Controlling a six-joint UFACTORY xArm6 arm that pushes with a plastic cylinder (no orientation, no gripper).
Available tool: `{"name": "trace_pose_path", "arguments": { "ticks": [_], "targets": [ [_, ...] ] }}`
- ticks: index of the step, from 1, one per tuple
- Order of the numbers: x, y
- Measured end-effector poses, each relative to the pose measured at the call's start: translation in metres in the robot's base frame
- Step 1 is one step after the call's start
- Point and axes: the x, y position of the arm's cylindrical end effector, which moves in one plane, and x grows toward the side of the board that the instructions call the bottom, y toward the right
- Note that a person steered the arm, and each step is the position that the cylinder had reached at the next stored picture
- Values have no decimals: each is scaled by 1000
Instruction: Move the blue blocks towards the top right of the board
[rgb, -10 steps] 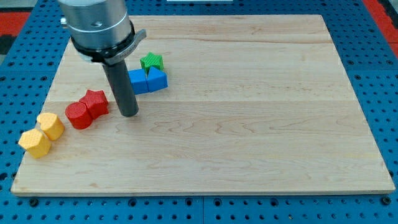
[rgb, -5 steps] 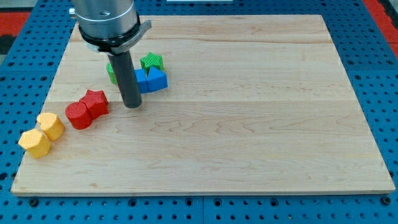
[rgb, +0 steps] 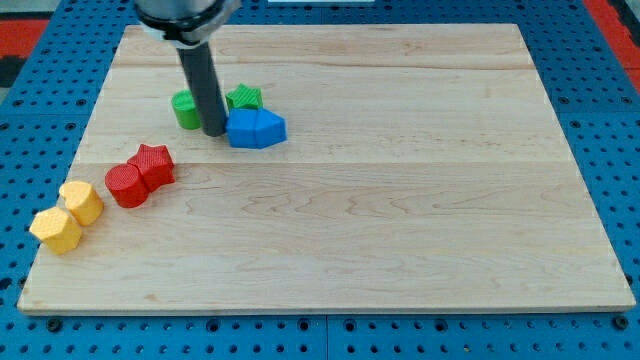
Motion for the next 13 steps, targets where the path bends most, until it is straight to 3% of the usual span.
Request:
{"name": "trace_pose_path", "arguments": {
  "ticks": [3, 13],
  "targets": [
    [1, 73],
    [17, 190]
  ]
}}
